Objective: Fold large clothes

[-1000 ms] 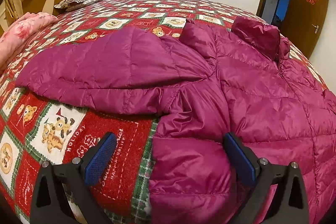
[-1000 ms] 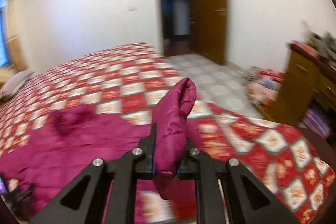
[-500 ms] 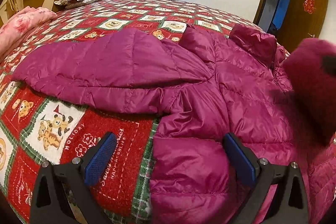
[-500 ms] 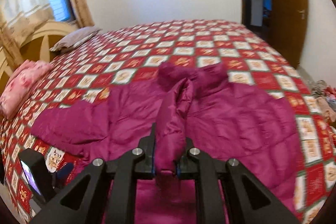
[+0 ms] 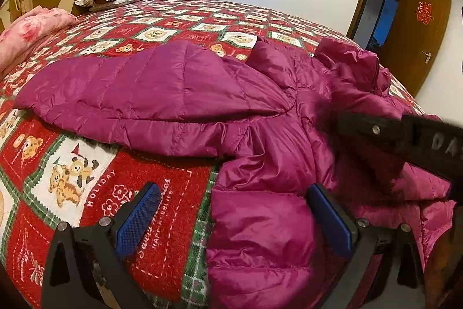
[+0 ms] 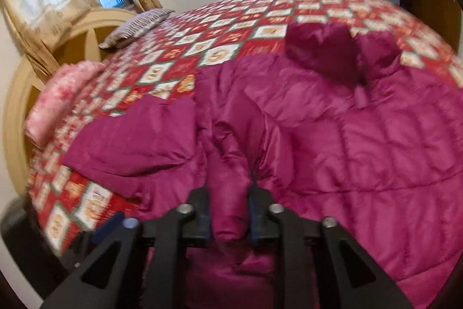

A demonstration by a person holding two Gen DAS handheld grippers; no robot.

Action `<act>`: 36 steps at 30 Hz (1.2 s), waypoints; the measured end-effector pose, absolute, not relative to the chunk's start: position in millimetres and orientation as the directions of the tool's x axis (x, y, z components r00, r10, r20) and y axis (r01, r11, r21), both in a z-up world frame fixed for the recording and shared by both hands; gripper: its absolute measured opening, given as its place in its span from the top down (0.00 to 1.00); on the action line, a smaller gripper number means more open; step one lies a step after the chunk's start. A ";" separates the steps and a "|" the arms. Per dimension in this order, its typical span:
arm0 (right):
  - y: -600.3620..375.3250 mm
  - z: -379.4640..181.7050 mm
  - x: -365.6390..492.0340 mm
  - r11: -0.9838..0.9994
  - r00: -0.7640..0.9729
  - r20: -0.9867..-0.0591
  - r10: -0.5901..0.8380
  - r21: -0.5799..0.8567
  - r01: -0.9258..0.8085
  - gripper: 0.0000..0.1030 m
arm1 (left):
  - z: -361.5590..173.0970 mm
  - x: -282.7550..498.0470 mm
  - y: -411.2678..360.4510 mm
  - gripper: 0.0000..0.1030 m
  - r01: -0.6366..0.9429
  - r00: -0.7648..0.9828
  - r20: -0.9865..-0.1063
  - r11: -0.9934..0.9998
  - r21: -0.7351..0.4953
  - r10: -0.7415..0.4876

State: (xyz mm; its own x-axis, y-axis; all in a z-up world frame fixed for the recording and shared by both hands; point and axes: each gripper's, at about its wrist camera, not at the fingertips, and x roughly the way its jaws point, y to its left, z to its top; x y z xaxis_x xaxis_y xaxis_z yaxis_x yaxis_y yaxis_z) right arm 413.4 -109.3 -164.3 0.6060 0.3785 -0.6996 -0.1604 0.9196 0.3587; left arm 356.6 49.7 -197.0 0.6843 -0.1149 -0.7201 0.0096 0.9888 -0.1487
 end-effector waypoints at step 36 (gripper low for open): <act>-307.4 -189.1 373.8 0.953 0.682 -0.723 -0.115 0.113 0.281 0.53 | -188.2 424.5 -51.5 0.01 -0.056 0.632 -0.759 0.986 0.156 0.156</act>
